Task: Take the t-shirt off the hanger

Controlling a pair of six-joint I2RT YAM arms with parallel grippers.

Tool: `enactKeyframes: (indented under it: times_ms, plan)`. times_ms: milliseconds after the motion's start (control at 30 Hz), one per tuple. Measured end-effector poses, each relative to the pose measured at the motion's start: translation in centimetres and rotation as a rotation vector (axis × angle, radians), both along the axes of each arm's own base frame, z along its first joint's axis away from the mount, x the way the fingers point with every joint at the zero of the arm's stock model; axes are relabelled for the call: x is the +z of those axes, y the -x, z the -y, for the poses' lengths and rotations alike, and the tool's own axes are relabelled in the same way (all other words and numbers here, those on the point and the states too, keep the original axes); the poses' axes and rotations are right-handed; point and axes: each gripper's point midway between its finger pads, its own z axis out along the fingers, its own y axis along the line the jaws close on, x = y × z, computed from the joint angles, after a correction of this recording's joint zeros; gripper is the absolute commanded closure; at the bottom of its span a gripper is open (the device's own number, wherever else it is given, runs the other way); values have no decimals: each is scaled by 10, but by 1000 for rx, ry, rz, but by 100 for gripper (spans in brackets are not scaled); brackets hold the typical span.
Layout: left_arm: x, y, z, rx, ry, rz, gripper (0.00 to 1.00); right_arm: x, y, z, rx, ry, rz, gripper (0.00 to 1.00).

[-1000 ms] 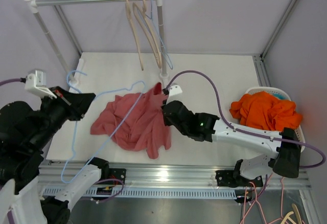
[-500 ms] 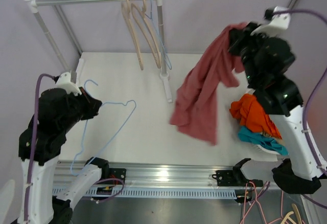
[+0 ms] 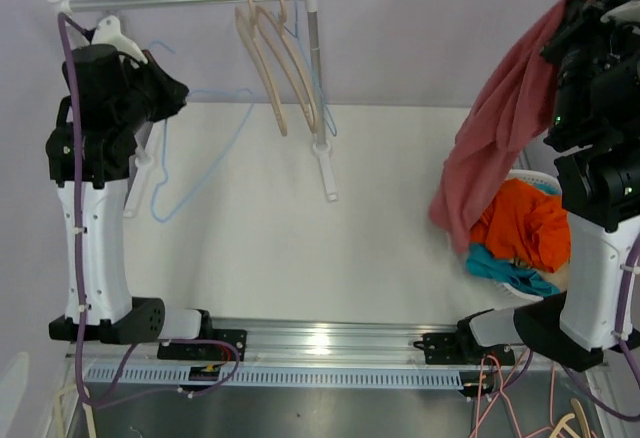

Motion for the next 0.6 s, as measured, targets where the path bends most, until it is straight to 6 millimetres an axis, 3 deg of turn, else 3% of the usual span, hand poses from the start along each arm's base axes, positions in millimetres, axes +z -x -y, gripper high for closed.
enactKeyframes:
  times_ms: [67, 167, 267, 367, 467, 600]
  plan:
    - [26, -14, -4, 9, -6, 69, 99, -23, 6, 23, -97, -16, -63, 100]
    - [42, -31, -8, 7, -23, 126, 99, -71, 12, 70, -257, -48, -181, 100]
    - [38, -45, -8, -9, -40, 127, 99, -140, 5, 131, -390, -123, -317, 100]
    - [28, -57, -7, -23, -54, 105, 99, -229, 0, 179, -470, -265, -478, 100]
    - [20, -66, -8, -30, -72, 90, 99, -320, 10, 212, -540, -445, -650, 100]
    - [20, -73, -8, -38, -97, 104, 99, -385, 30, 225, -630, -621, -709, 100]
